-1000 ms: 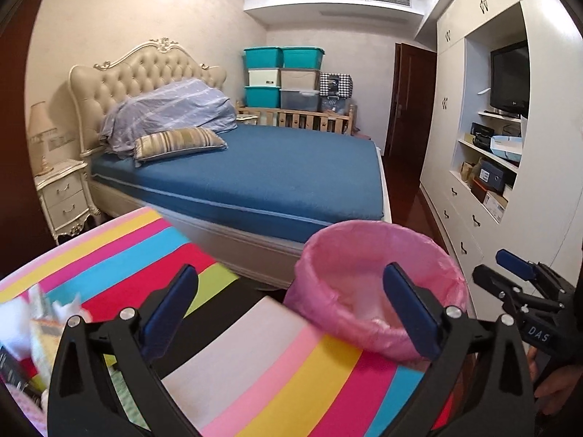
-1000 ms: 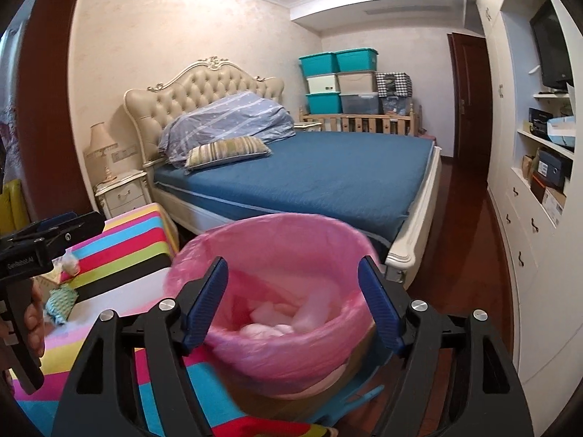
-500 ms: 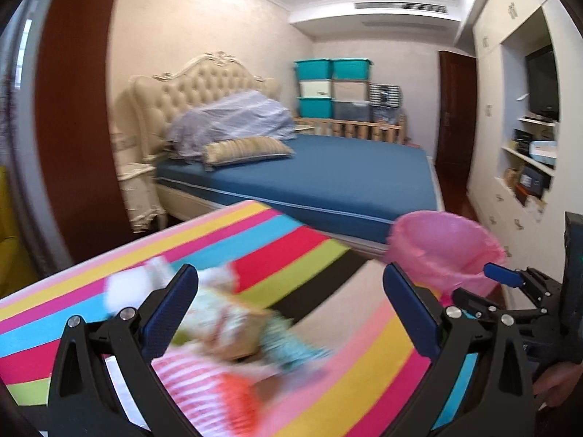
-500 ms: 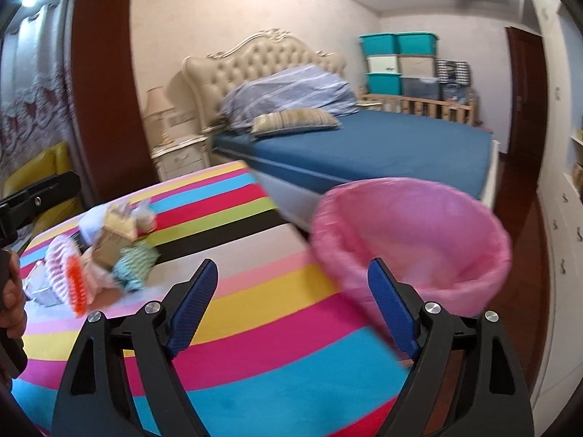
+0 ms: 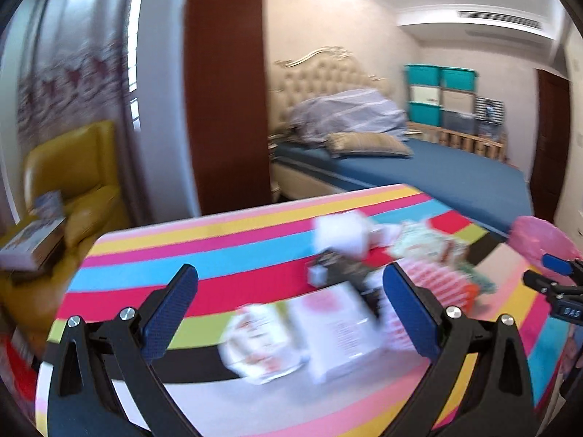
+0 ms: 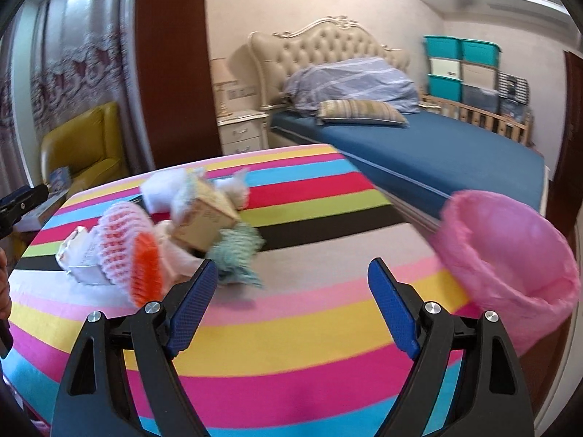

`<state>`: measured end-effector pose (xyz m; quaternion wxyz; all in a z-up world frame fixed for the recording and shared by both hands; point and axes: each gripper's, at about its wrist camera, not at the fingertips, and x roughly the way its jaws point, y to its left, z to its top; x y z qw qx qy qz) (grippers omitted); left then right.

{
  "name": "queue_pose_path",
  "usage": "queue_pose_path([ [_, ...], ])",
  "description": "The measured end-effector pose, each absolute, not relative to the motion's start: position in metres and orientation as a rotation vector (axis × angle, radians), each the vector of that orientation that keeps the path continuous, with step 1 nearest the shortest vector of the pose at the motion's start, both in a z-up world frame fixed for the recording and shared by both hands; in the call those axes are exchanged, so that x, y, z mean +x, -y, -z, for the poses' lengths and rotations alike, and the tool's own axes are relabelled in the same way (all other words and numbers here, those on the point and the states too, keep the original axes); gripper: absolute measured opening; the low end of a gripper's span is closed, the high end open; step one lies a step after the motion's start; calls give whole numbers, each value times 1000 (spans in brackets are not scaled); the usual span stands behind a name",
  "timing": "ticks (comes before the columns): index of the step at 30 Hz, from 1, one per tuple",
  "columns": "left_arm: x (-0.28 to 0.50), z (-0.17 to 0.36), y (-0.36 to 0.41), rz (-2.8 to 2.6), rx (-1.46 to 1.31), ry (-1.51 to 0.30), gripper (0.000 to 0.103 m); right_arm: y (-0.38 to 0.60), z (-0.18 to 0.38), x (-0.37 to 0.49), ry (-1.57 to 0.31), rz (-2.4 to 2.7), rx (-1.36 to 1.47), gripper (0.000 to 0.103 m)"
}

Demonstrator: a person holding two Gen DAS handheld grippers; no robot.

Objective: Collect trash
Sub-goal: 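Move both grippers back to the remaining trash on the table, then grasp the pink-orange foam fruit net with the right gripper while the left gripper grasps a white paper wrapper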

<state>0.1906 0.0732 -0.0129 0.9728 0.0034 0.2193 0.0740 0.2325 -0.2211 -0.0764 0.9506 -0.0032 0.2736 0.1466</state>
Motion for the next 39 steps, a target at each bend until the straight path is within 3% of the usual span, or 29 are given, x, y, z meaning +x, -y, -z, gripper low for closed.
queue_pose_path([
  [13, 176, 45, -144, -250, -68, -550, 98, 122, 62, 249, -534, -531, -131, 80],
  [21, 175, 57, -156, -235, -107, -590, 98, 105, 80, 263, -635, -598, -112, 79],
  [24, 177, 61, -153, -224, -107, -600, 98, 104, 87, 258, -655, -628, -129, 67],
  [26, 179, 63, -148, -216, -100, -607, 98, 105, 88, 254, -657, -653, -136, 55],
  [28, 182, 65, -143, -210, -89, -616, 98, 106, 88, 251, -645, -646, -147, 35],
  [30, 184, 67, -139, -200, -84, -623, 98, 109, 86, 249, -629, -645, -139, 26],
  [39, 202, 73, -132, -189, -102, -661, 93, 128, 79, 232, -580, -615, -111, 21],
])
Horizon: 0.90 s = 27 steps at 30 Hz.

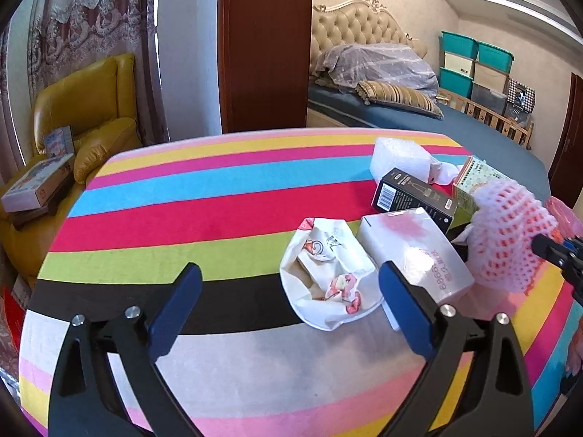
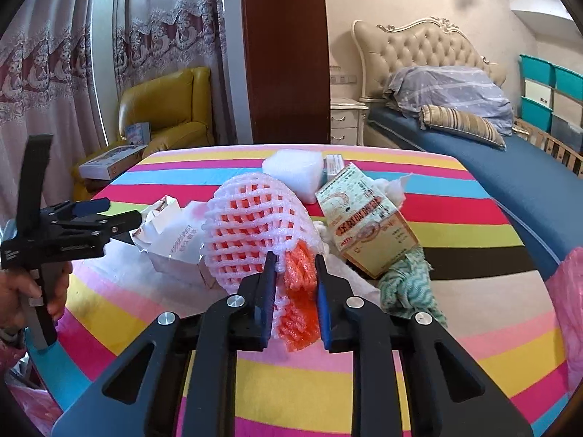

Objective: Collect trash
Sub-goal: 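Grasp the pink-orange foam fruit net with the right gripper while the left gripper grasps a white paper wrapper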

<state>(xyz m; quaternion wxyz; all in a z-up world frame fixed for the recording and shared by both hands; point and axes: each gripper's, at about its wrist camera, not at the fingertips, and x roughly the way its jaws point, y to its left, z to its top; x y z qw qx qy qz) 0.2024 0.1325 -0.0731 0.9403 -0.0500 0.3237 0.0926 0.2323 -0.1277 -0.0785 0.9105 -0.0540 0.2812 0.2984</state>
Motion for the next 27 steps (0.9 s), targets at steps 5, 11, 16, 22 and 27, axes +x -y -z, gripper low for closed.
queue_pose_path([
  [5, 217, 75, -126, -163, -117, -675, 86, 136, 77, 228, -578, -602, -91, 21],
  [11, 236, 84, -126, -147, -151, -762, 68, 143, 76, 227, -580, -594, -73, 21],
  [16, 241, 90, -129, -143, -167, -794, 62, 141, 79, 226, -584, -591, -72, 21],
  [22, 228, 81, -124, -135, -140, -702, 57, 142, 77, 223, -566, -583, -75, 21],
  [27, 214, 70, -116, -139, -127, -610, 57, 148, 74, 223, -549, -564, -60, 21],
])
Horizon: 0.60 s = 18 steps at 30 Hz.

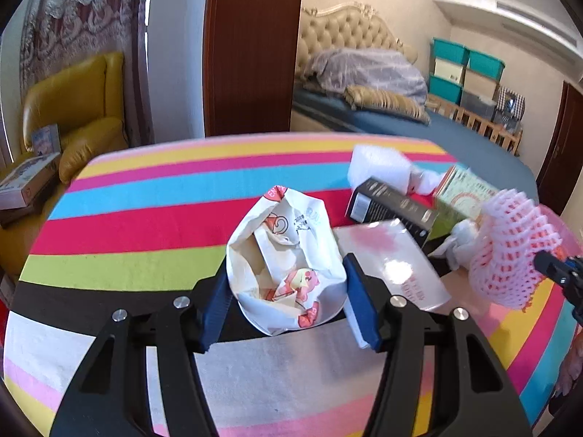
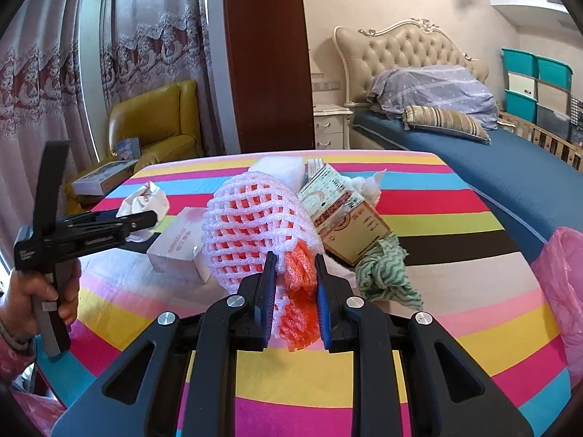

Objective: Collect trash
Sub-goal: 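Grasp the pink-orange foam fruit net with the right gripper while the left gripper grasps a white paper wrapper, then carry the foam net with the right gripper while the left gripper carries the paper bag to the pink wastebasket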

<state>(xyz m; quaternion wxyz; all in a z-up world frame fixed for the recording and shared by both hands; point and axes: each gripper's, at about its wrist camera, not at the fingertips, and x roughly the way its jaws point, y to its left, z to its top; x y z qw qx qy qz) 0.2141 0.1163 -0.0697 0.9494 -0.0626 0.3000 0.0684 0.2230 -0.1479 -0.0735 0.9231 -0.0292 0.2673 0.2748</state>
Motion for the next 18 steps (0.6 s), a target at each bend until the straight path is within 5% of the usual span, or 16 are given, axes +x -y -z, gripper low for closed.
queue_pose_path([
  [18, 186, 39, -57, -6, -35, -423, 58, 164, 68, 218, -515, -523, -24, 21],
])
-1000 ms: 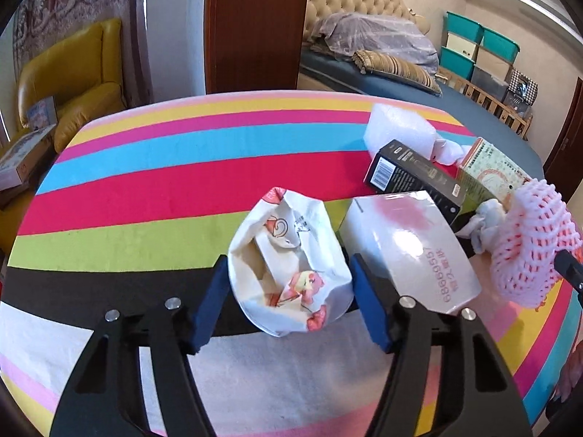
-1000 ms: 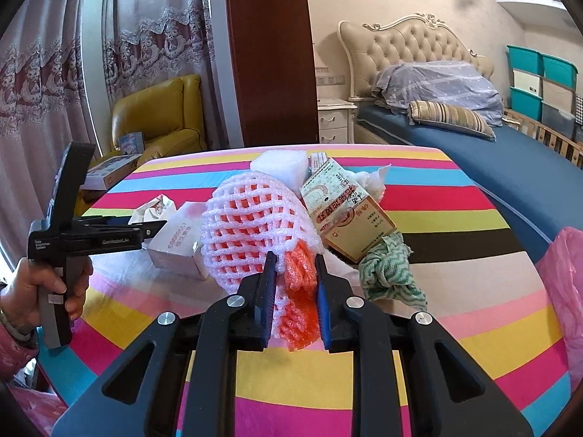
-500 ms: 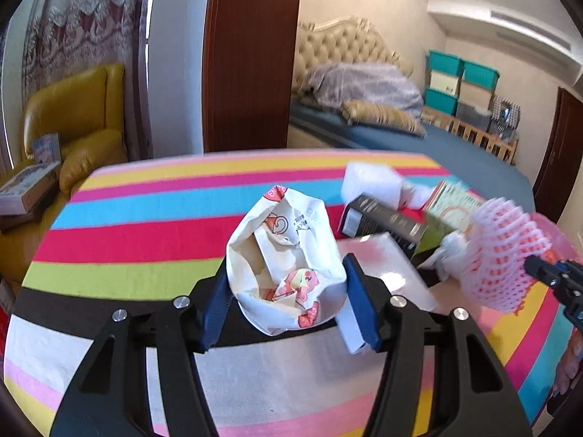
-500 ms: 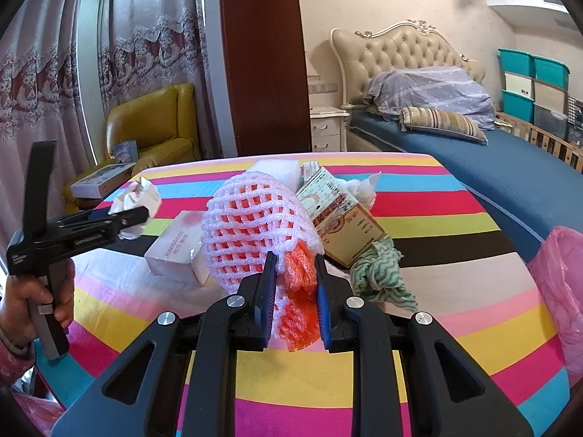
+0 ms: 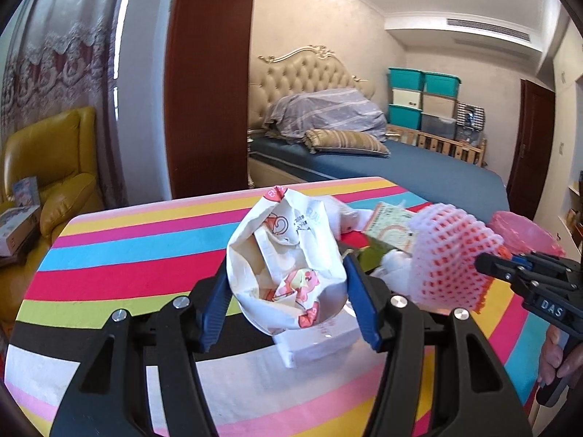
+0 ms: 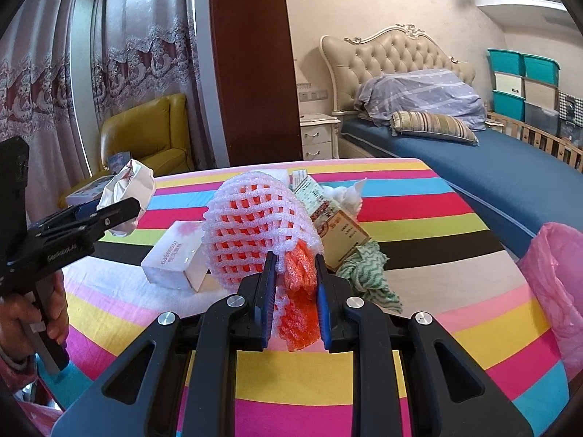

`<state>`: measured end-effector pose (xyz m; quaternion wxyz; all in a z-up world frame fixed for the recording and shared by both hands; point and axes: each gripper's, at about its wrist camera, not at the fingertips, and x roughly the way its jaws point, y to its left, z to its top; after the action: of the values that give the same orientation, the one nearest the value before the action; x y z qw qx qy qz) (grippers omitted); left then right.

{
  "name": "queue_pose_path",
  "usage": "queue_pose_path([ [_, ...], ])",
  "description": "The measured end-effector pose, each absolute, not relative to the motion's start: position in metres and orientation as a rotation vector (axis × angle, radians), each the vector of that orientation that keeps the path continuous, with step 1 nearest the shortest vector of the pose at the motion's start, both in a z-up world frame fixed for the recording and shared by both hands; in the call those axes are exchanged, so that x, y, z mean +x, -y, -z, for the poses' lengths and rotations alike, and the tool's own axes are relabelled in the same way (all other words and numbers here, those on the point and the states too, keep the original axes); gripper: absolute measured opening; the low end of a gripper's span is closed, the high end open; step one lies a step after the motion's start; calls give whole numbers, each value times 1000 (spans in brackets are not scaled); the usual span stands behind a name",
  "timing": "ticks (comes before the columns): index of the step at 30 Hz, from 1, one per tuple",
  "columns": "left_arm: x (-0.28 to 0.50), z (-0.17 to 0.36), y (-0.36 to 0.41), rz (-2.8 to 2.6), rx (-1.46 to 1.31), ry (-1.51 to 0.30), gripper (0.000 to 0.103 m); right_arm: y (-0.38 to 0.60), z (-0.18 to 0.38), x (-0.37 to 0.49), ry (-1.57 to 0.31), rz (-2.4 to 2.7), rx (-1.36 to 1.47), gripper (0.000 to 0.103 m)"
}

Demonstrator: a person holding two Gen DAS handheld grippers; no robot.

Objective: Collect trash
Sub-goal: 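Carry the foam net with the right gripper while the left gripper carries the paper bag to the pink wastebasket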

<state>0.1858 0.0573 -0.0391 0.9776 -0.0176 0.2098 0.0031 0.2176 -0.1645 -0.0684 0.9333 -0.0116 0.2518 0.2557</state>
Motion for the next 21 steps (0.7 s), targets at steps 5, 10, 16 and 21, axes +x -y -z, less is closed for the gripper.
queue_pose_path([
  [5, 186, 37, -40, 36, -23, -417, 58, 169, 66, 215, -500, -504, -11, 21],
  [10, 187, 39, -21, 73, 12, -411, 58, 172, 64, 213, -484, -486, -8, 21],
  [16, 191, 41, -3, 108, 38, -415, 58, 185, 60, 212, -460, -449, 11, 21],
  [21, 198, 40, 16, 152, 68, -407, 58, 195, 58, 211, -449, -425, 32, 21],
])
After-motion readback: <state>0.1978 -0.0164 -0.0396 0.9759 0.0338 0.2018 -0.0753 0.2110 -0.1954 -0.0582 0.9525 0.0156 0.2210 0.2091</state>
